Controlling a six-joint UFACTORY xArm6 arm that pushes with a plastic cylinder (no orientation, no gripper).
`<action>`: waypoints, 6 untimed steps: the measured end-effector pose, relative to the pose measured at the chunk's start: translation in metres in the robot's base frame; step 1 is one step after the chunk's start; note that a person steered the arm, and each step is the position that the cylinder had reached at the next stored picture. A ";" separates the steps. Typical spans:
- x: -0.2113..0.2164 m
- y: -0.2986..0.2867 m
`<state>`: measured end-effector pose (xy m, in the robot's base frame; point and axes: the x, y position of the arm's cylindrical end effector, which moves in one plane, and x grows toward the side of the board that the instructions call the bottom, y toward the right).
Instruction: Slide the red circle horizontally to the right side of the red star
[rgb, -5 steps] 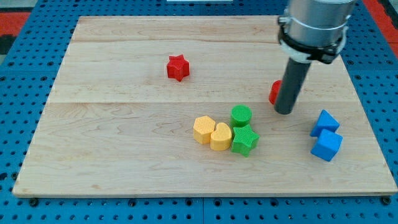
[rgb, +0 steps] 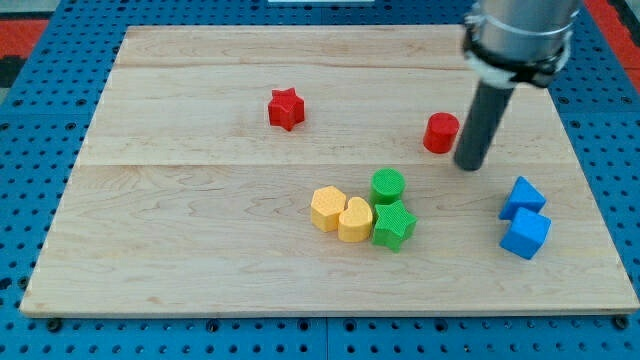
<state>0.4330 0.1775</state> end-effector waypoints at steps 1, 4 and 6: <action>-0.013 -0.021; -0.026 -0.008; -0.062 -0.073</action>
